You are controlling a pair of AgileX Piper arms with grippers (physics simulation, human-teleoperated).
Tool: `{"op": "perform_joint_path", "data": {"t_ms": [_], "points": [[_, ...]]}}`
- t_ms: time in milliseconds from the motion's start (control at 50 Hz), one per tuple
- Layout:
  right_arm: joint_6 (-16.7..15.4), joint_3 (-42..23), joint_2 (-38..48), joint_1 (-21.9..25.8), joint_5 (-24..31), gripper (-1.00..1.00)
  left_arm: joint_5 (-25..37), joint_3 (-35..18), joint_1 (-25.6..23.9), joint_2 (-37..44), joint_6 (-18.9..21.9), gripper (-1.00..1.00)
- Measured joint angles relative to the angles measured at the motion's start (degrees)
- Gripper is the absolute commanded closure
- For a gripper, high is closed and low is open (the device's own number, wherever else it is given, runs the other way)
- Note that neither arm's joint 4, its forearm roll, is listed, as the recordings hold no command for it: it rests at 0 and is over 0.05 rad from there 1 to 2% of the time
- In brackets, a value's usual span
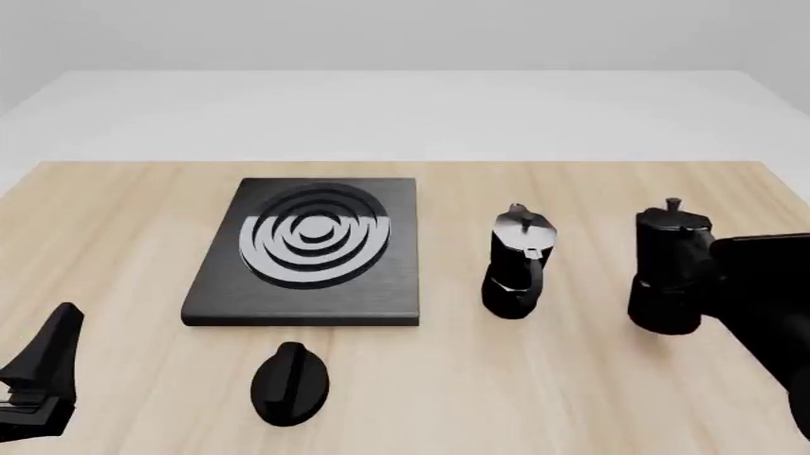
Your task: Put the right moka pot on the stove.
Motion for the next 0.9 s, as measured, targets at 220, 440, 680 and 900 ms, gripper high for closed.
{"op": "perform_joint_path", "data": {"t_ms": [220,440,680,900], "points": [[-1.43,-3.26,-4.58,1.21,5.7,1.0,0.0,0.0,0.0,0.0,0.0,-1.0],[-2.91,-9.4,-6.34,3.79,10.4,1.0,0.0,0.0,0.0,0.0,0.0,-1.0],[-3.37,-18.26,-6.19,8.22,13.16,1.0,0.0,0.0,0.0,0.0,0.0,-1.0],[-3.69,-26.0,-2.94,12.34,12.9,1.0,0.0,0.0,0.0,0.0,0.0,-1.0]]}}
